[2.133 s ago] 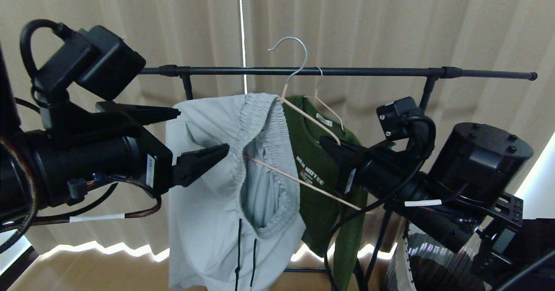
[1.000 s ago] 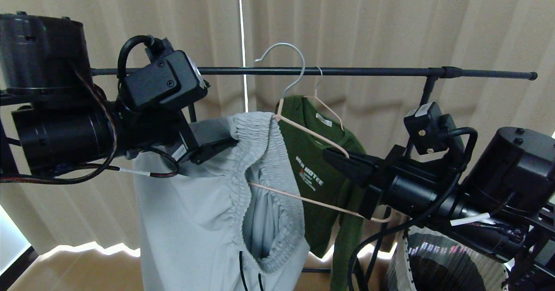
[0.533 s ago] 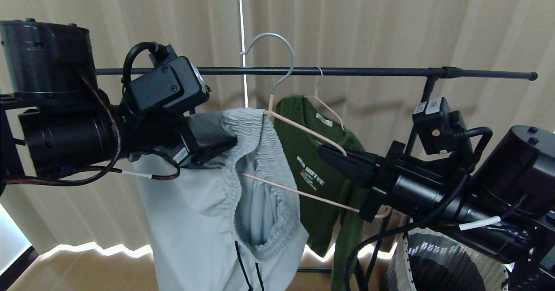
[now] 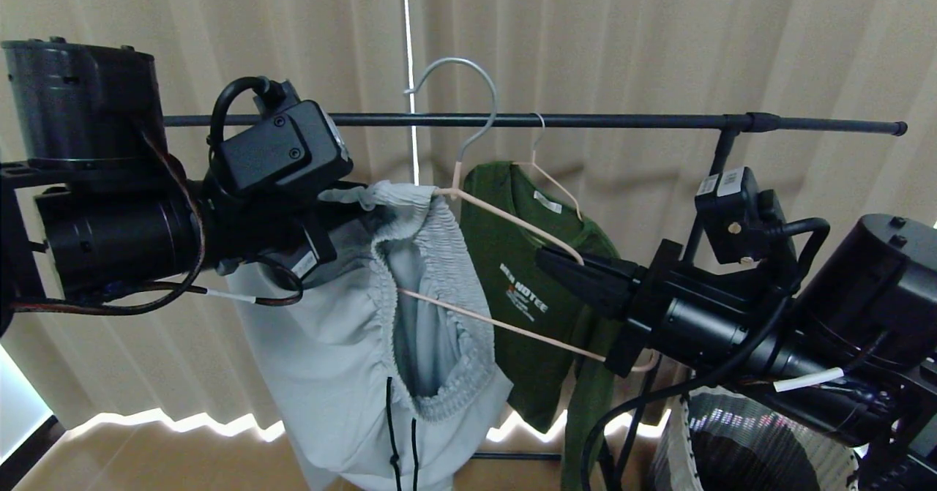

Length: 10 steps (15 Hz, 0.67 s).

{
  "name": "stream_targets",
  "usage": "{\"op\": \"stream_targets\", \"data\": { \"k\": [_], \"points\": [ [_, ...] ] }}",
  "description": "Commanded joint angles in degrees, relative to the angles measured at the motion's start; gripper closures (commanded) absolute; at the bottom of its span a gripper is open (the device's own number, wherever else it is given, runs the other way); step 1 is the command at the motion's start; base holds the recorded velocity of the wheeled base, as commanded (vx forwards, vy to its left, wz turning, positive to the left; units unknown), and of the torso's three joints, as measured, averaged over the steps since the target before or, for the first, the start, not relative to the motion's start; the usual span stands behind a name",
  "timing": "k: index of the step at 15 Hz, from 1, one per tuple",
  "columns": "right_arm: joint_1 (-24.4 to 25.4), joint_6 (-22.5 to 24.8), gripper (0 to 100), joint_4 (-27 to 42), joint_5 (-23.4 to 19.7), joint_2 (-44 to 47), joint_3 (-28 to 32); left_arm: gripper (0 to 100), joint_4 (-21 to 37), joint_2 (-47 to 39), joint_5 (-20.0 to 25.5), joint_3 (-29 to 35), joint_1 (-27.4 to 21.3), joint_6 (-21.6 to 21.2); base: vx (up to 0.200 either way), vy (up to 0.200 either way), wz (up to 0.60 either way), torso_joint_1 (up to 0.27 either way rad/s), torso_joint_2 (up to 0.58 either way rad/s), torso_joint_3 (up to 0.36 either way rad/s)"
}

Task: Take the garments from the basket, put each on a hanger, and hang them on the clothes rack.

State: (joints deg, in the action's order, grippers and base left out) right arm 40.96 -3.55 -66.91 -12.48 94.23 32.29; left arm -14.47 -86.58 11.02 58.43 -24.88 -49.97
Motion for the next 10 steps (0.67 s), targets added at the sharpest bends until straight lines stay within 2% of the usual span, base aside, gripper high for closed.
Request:
{"op": "stream_targets", "data": {
  "k": [1, 2, 3, 6, 7, 8, 9, 10],
  "points": [
    [-0.1, 0.1, 100, 0.0, 0.1, 0.1, -0.1, 100, -0.1, -0.1, 0.0, -0.7, 0.2, 0.1, 0.0, 0.0, 0.0, 0.0, 0.0, 0.0],
    [-0.2, 0.6, 100, 0.1, 0.1, 0.2, -0.1, 100, -0.1, 0.1, 0.0, -1.0, 0.3, 0.8, 0.0, 0.0, 0.0, 0.0, 0.0, 0.0],
    [-0.2, 1.1, 0, 0.0, 0.2, 0.2, -0.3, 100, -0.1, 0.3, 0.0, -1.4, 0.3, 2.1, 0.0, 0.0, 0.0, 0.0, 0.0, 0.0],
    [-1.9, 3.8, 0, -0.1, 0.5, 1.0, -0.5, 100, 0.0, 0.5, -0.9, -2.5, 1.0, 3.6, 0.0, 0.0, 0.0, 0.0, 0.0, 0.0],
    [-4.2, 7.0, 0, -0.1, 0.5, 1.4, -0.5, 100, 0.1, 0.5, -3.5, -3.4, 1.9, 4.3, 0.0, 0.0, 0.0, 0.0, 0.0, 0.0],
    [-5.0, 8.0, 0, -0.1, 0.5, 1.5, -0.5, 100, 0.1, 0.5, -6.0, -3.8, 2.3, 4.6, 0.0, 0.0, 0.0, 0.0, 0.0, 0.0],
    [-5.7, 8.9, 0, -0.2, 0.6, 1.4, -0.7, 100, 0.2, 0.4, -14.1, -4.2, 2.6, 7.6, 0.0, 0.0, 0.0, 0.0, 0.0, 0.0],
    [-5.7, 8.9, 0, -0.2, 0.9, 1.2, -0.8, 100, 0.3, 0.4, -18.2, -4.2, 2.6, 10.2, 0.0, 0.0, 0.0, 0.0, 0.0, 0.0]
  ]
}}
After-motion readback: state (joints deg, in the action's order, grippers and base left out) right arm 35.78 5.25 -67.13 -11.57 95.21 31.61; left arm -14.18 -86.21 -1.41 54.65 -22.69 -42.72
